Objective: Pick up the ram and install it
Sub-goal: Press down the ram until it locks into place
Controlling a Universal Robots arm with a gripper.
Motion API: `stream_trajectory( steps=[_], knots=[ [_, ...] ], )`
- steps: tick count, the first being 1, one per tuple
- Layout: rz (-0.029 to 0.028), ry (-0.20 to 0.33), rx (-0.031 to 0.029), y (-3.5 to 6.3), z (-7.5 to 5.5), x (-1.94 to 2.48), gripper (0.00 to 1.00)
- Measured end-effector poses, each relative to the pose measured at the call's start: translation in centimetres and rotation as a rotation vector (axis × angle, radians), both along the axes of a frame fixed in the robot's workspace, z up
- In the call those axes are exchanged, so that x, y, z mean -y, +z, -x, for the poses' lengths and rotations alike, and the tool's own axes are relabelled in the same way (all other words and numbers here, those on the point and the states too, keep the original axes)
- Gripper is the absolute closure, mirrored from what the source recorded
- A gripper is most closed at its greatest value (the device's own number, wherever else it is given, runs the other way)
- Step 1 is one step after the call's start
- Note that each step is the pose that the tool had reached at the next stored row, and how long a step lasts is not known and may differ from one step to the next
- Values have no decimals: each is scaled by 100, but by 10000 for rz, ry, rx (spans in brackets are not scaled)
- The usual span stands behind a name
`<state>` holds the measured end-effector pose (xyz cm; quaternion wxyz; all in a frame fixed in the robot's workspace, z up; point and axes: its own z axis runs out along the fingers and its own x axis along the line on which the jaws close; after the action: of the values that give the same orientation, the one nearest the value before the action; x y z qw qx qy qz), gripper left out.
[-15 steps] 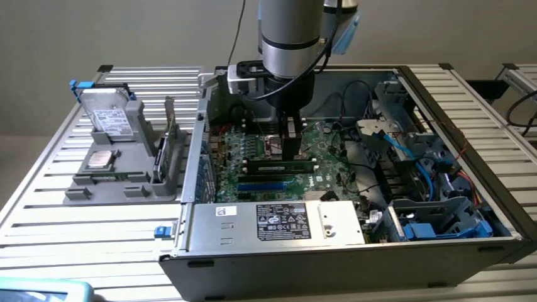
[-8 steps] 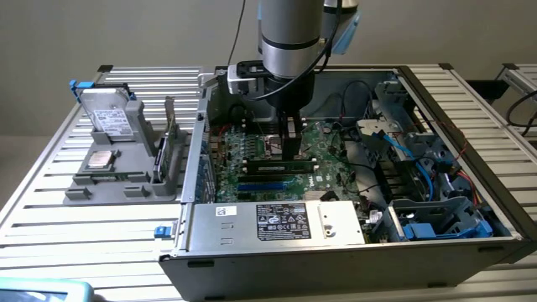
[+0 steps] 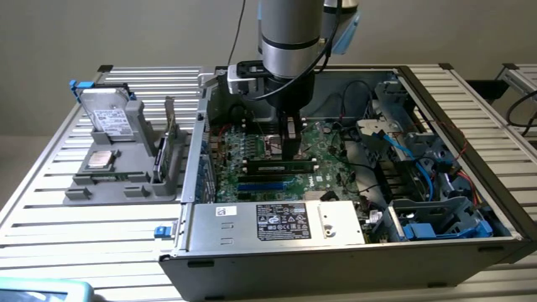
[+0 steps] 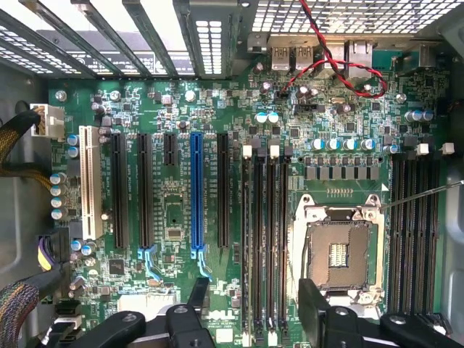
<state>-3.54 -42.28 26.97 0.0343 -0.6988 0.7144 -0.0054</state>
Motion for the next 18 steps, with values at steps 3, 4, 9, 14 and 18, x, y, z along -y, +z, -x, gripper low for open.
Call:
stream_trajectory(
  steps=[3, 4, 9, 14, 18],
  knots=[
    [0, 0, 0, 0, 0, 0, 53],
    [1, -1, 0, 0, 0, 0, 59],
    [-11, -2, 0, 0, 1, 26, 83],
    [-10, -1, -1, 0, 0, 30, 89],
    [-13, 0, -11, -1, -29, 34, 89]
  ],
)
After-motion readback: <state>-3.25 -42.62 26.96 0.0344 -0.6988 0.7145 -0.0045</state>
